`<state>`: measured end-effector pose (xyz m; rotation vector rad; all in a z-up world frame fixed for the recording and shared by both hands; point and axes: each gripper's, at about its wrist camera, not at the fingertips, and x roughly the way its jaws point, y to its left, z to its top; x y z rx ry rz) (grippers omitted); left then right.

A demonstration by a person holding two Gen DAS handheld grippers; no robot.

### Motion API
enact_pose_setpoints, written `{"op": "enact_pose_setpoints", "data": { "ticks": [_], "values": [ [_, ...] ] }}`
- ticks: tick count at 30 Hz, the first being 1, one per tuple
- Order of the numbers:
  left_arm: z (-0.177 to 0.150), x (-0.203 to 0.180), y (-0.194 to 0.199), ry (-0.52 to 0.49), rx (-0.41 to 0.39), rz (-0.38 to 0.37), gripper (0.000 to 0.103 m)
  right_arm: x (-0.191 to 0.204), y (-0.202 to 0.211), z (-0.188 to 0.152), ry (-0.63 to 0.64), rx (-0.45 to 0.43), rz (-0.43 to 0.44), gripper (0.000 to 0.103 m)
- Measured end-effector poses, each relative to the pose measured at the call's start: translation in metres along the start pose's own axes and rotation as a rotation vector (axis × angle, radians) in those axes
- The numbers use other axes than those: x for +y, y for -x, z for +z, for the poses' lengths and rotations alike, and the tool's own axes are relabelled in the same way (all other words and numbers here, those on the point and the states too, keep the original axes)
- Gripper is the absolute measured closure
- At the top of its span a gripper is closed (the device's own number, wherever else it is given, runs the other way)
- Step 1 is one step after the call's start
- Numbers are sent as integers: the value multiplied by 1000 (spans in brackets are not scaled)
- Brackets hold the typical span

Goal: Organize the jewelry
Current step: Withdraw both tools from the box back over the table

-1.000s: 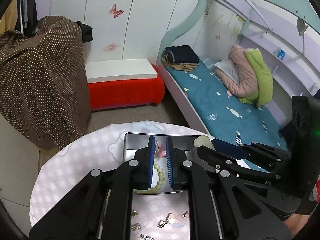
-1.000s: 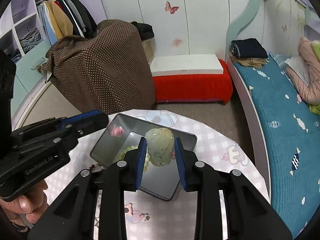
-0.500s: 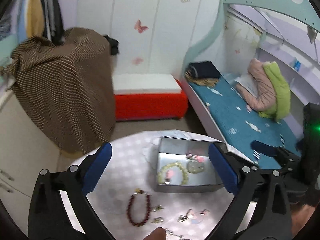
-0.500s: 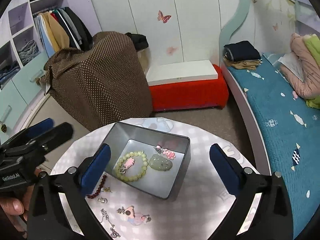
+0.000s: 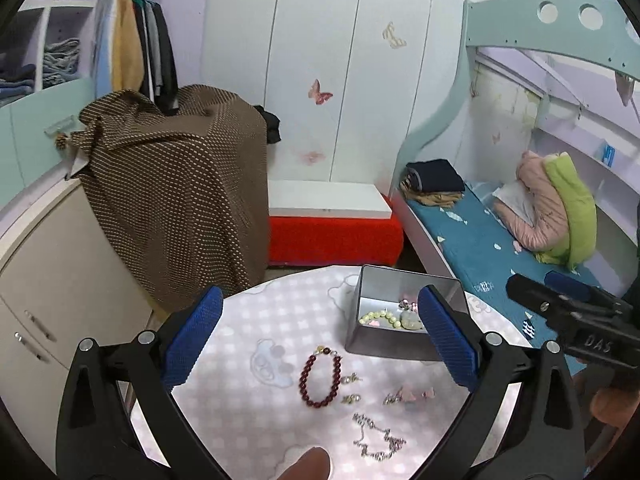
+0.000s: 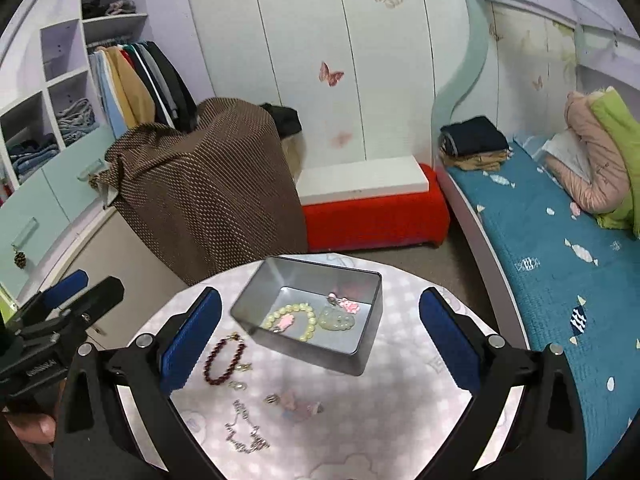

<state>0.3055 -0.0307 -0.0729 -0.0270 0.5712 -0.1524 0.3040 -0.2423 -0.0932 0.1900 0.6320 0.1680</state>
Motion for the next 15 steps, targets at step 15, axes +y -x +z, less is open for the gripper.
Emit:
{"op": "enact_pose_setpoints", "data": {
  "ticks": [15],
  "values": [
    [-34,10,72,-8,-59,46,5,34,76,-22,53,-129,10,8]
  ]
}}
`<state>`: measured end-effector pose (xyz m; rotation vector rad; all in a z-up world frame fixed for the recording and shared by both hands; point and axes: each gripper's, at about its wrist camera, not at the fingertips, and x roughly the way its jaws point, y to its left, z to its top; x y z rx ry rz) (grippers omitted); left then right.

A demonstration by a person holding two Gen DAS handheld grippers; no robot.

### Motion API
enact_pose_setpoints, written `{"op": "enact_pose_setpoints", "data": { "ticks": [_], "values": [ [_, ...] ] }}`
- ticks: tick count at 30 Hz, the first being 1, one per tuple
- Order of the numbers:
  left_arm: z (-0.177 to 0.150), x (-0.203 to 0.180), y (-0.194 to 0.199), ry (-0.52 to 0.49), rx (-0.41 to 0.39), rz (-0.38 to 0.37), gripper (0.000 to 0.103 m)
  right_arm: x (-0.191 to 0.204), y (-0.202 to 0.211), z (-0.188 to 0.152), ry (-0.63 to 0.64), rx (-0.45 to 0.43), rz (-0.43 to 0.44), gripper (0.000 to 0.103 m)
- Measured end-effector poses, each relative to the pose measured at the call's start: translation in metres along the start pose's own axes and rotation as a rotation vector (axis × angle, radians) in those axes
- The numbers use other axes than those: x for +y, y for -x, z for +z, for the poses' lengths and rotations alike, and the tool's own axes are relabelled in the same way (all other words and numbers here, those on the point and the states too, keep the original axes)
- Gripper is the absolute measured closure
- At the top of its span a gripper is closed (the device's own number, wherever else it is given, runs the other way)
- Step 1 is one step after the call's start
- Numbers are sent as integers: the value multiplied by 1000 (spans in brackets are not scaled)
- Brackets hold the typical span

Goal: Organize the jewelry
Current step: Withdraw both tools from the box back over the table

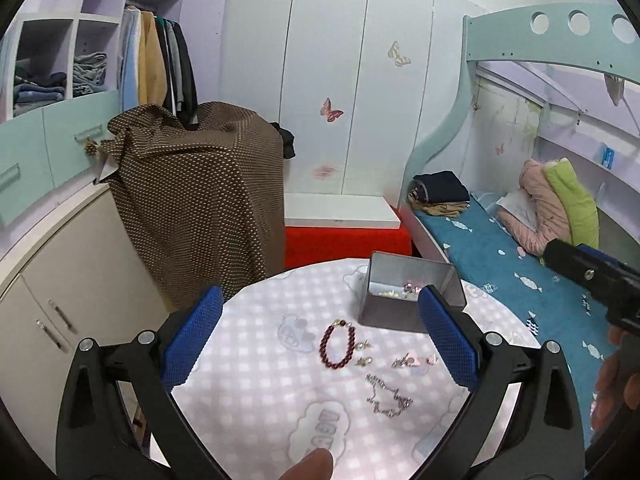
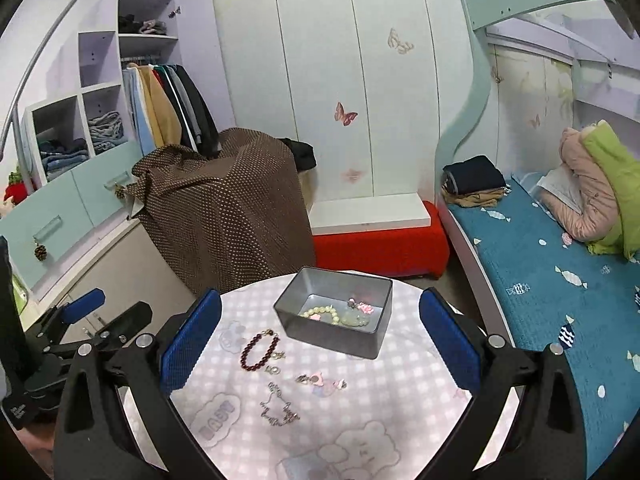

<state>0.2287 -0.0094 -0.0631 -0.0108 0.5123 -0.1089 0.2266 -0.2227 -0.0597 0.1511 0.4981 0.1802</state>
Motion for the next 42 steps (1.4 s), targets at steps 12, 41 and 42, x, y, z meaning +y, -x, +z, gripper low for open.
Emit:
{"op": "enact_pose_setpoints", "data": {
  "ticks": [12,41,42],
  "values": [
    [-33,19,22,21,22,42,5,9,27,-32,25,-7,-39,8],
    [-71,26,-92,-20,237,42,5,-1,-34,-75,38,212,-66,8],
    [-72,25,-102,-24,251,44,5,-3,-40,-77,41,227,-70,8]
  ]
}}
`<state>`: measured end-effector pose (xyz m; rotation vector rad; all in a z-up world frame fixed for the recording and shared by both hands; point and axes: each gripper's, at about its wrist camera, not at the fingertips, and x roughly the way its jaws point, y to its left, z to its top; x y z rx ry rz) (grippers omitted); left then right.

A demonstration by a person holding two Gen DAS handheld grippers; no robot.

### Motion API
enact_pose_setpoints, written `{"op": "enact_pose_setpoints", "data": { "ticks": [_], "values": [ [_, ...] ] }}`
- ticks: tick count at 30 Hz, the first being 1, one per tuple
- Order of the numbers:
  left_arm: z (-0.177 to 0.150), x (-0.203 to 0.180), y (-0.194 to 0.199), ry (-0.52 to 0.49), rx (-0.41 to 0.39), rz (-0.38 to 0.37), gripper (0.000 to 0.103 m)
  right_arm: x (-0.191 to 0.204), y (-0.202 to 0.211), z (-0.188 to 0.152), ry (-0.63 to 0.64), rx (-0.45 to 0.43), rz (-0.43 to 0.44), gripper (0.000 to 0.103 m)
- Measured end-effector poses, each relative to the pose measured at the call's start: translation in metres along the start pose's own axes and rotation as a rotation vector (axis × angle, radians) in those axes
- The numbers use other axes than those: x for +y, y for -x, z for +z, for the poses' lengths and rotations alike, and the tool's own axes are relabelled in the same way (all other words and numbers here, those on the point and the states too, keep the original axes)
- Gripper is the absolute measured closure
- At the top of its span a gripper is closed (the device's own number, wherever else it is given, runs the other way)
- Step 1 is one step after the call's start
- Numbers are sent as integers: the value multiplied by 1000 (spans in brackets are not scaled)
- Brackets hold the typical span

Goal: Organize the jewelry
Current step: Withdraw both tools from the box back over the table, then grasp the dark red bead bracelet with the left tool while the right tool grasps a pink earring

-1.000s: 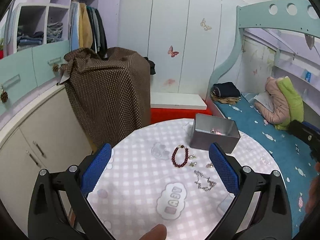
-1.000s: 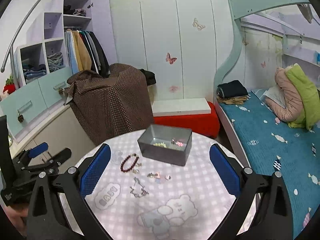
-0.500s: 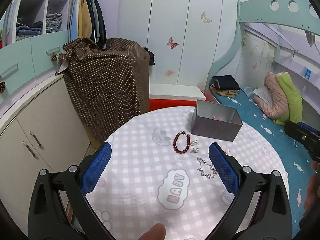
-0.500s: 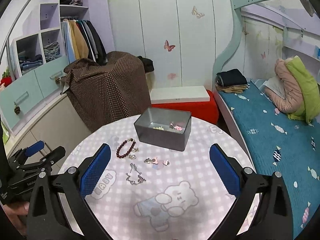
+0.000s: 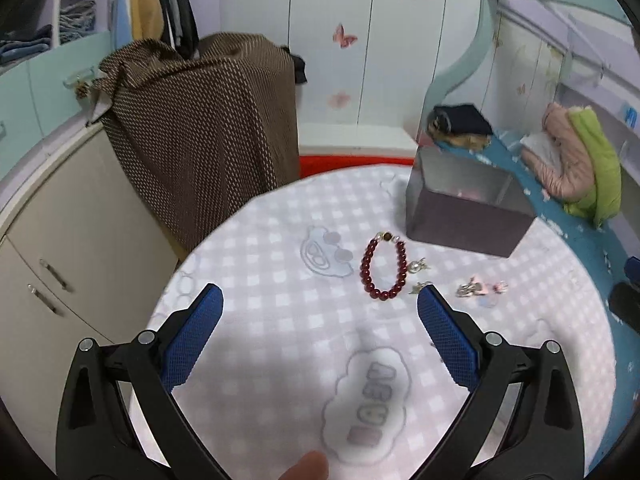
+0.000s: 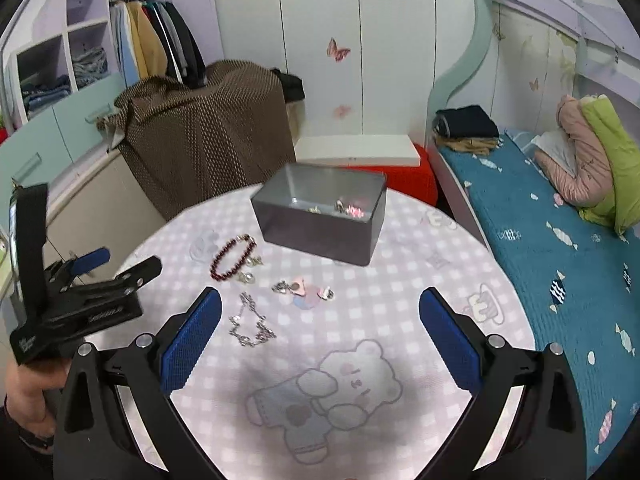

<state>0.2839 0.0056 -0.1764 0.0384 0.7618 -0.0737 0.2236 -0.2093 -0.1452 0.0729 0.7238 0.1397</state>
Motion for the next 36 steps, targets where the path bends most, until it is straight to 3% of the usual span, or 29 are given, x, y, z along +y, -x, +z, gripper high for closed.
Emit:
{"op": "enact_pose_setpoints", "data": {
  "ticks": [10,13,15,18,20,21,22,24,30,32,34,36],
  "values": [
    [12,-10,-85,-61,140,48,8,-15,-40,-7,-7,96,-6,8],
    [11,-10,-100,-52,186,15,35,-18,-47,-6,-8,110,-12,8],
    [12,-9,-102,-40,185,-4,41,-20,-53,-6,-10,118,-14,8],
    [12,-14,-101,-77,182,-35,64,-22,-66,-7,-2,135,-22,8],
    [11,-20,-98,-100,181,-61,93,-22,-76,-8,12,152,-25,9],
    [11,-21,-98,-101,183,-77,96,-21,-82,-9,23,161,-23,16],
    [10,-19,-96,-89,182,-99,95,-21,-86,-9,28,167,-18,27],
    [9,-17,-90,-71,167,-114,95,-22,-95,-9,38,180,-17,38],
    [8,-4,-68,-27,130,-122,96,-23,-110,-6,50,187,3,44],
    [8,-1,-63,-19,122,-122,96,-22,-114,-6,59,193,1,51],
    [8,1,-58,-13,116,-125,96,-20,-119,-7,68,197,-4,64],
    [7,2,-53,-11,111,-127,96,-18,-119,-7,88,191,-19,68]
  ]
}}
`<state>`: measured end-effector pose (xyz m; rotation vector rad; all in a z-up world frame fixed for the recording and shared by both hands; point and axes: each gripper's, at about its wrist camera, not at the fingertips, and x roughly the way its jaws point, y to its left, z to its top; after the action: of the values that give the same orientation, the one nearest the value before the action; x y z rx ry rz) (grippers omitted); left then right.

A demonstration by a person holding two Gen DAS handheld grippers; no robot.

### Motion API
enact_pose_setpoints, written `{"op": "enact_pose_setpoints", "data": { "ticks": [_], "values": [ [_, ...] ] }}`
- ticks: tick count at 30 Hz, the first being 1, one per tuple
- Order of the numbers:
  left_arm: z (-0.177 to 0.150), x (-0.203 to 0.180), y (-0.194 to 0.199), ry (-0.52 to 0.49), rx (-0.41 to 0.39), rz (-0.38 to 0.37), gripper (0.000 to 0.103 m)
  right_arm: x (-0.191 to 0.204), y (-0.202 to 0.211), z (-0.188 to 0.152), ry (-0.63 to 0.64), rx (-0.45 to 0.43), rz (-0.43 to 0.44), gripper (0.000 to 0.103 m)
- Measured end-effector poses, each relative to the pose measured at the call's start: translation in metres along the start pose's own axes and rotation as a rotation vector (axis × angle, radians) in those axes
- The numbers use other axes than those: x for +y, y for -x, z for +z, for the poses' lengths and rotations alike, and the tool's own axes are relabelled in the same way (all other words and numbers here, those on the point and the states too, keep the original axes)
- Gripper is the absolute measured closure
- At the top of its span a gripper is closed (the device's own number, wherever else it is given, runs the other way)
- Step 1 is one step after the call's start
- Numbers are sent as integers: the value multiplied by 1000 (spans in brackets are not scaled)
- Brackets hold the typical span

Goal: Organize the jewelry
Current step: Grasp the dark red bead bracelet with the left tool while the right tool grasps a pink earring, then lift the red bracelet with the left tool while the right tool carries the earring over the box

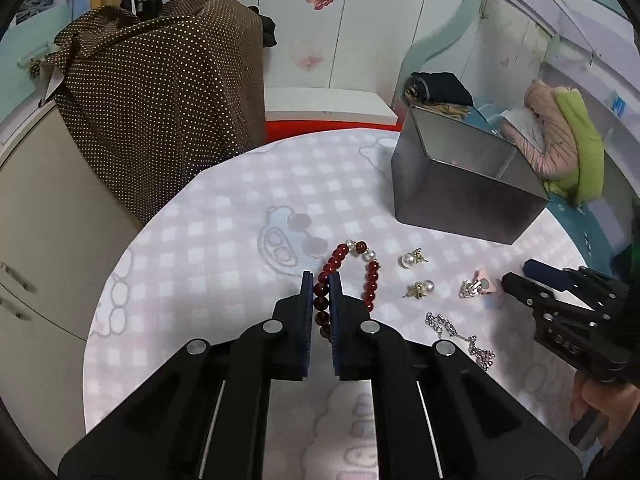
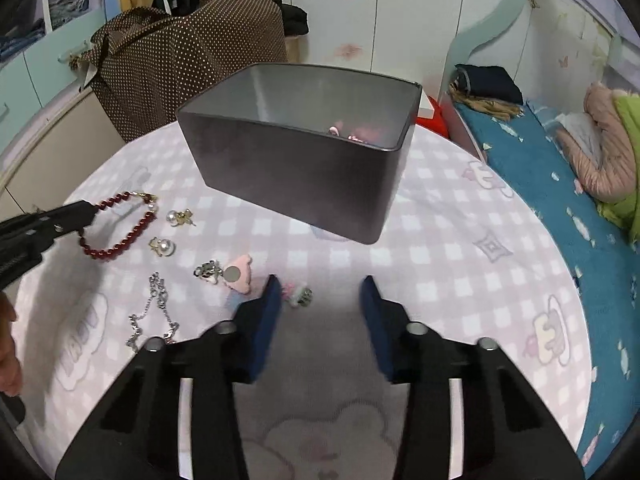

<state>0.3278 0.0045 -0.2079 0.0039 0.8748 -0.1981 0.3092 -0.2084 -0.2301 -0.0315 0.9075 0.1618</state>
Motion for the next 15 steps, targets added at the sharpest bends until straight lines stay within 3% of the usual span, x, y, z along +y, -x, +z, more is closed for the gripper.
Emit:
{"op": "enact_pose_setpoints", "data": {
  "ticks": [5,7,10,15],
  "values": [
    [-3,-3,5,5,-3,-3,96,8,2,-4,29,1,9,75],
    [-4,-2,6,5,-4,-8,96,9,3,-7,39,-8,1,89],
    [-4,-3,8,3,-6,-14,96,8,3,-8,40,-14,4,99],
    [-3,-4,16,-2,-25,-23,96,-1,8,-8,8,-26,30,101]
  ]
}}
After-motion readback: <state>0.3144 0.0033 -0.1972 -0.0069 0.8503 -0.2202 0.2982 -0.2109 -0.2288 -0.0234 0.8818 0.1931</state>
